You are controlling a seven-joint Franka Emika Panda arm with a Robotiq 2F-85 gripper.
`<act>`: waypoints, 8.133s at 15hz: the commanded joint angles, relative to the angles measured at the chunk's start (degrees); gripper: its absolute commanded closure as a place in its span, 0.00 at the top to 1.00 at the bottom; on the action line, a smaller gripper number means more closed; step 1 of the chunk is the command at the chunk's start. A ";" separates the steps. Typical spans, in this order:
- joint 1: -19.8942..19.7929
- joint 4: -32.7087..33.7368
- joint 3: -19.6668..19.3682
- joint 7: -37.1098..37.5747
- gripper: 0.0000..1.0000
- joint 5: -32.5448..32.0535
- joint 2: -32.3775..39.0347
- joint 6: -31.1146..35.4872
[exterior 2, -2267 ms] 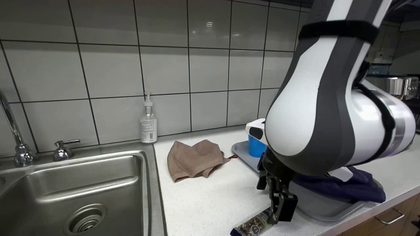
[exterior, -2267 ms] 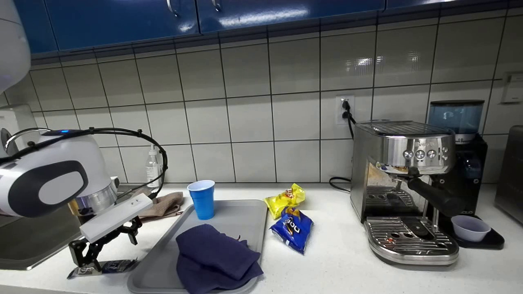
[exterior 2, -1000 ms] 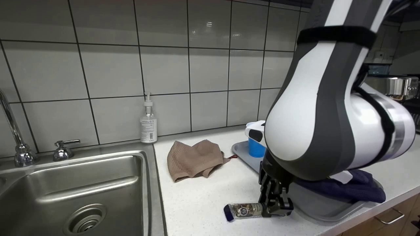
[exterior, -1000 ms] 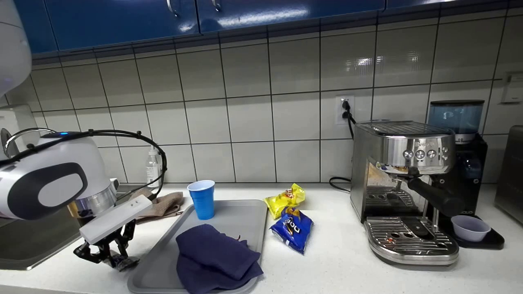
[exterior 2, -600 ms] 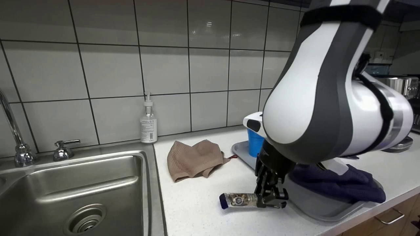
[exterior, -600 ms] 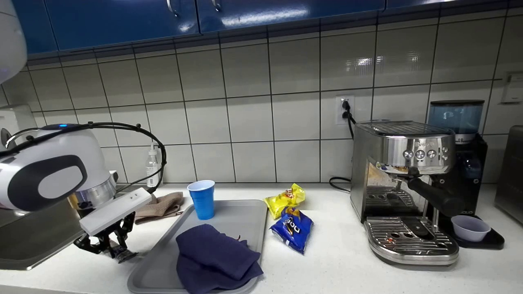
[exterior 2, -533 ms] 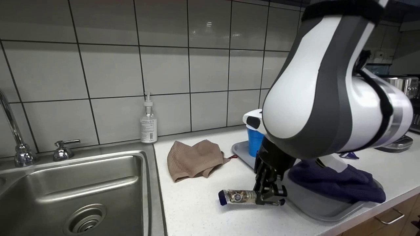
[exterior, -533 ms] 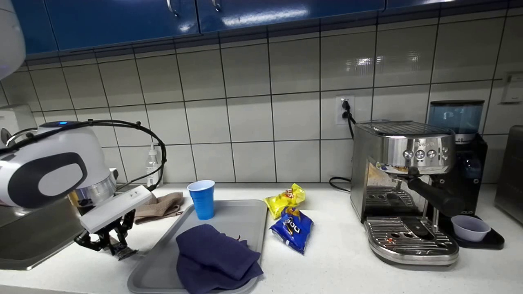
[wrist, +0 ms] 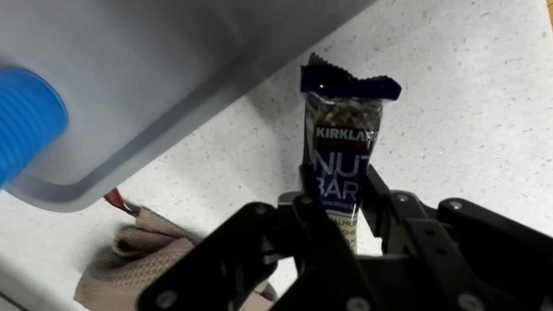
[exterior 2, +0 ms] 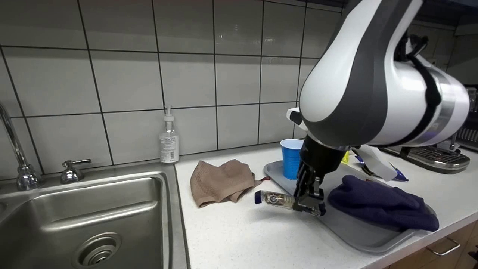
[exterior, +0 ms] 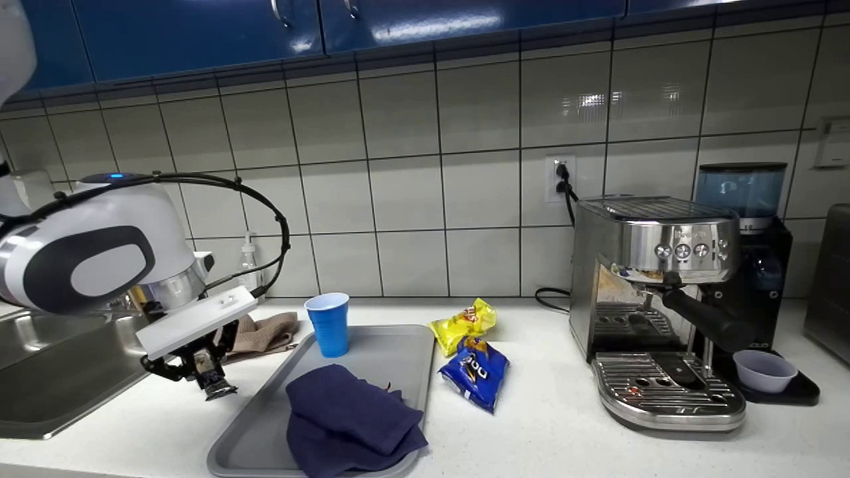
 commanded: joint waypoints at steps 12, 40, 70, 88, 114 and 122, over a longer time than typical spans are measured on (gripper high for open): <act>27.61 -0.06 -29.28 23.39 0.07 10.16 4.29 -0.43; 47.89 7.55 -56.75 36.11 0.07 7.72 6.84 -19.17; 0.81 9.60 -20.73 82.20 0.07 -49.72 7.10 -13.69; 1.01 7.52 -22.30 82.22 1.00 -47.98 -0.70 -11.80; -1.65 9.52 -40.39 88.75 1.00 -49.74 -6.25 -12.17; -1.58 8.97 -44.37 86.50 1.00 -49.31 -5.01 -11.89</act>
